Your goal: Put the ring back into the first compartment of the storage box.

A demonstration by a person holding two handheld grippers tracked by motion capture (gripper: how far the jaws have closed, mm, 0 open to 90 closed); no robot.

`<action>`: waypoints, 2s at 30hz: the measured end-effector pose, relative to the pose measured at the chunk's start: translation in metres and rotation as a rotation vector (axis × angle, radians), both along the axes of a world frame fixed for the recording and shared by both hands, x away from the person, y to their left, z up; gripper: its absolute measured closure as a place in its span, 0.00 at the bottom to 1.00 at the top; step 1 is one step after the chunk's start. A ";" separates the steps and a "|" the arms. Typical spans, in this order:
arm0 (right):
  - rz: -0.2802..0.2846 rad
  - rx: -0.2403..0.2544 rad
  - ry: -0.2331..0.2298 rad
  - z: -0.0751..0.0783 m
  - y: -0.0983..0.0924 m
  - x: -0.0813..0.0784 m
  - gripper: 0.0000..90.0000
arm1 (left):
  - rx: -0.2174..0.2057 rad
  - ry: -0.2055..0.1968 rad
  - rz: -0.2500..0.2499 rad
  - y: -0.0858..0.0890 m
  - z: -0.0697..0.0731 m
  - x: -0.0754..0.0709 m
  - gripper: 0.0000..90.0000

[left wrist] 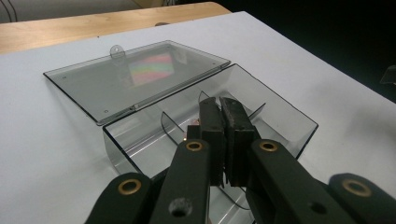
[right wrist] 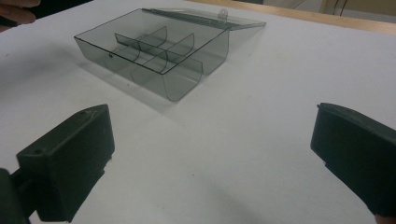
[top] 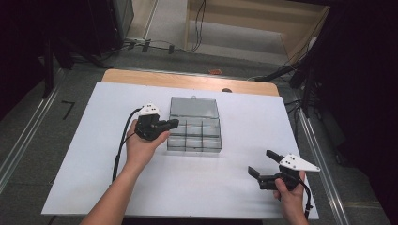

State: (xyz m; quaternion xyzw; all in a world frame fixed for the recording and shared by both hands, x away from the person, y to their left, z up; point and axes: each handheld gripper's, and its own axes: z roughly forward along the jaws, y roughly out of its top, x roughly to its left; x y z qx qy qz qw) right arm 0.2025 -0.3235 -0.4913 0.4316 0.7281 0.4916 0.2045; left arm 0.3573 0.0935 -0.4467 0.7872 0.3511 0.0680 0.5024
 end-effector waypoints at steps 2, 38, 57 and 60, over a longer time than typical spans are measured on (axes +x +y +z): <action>-0.002 0.001 0.001 0.000 0.000 0.000 0.00 | -0.006 0.003 0.000 -0.001 -0.001 0.001 0.98; 0.004 0.001 0.008 -0.003 0.001 0.002 0.00 | 0.009 0.057 0.028 -0.014 -0.025 0.030 0.98; 0.005 0.014 0.014 -0.002 0.001 0.003 0.00 | 0.012 0.093 0.037 -0.017 -0.035 0.034 0.90; 0.005 0.013 0.013 -0.002 0.001 0.002 0.00 | -0.003 0.083 0.037 -0.016 -0.033 0.033 0.81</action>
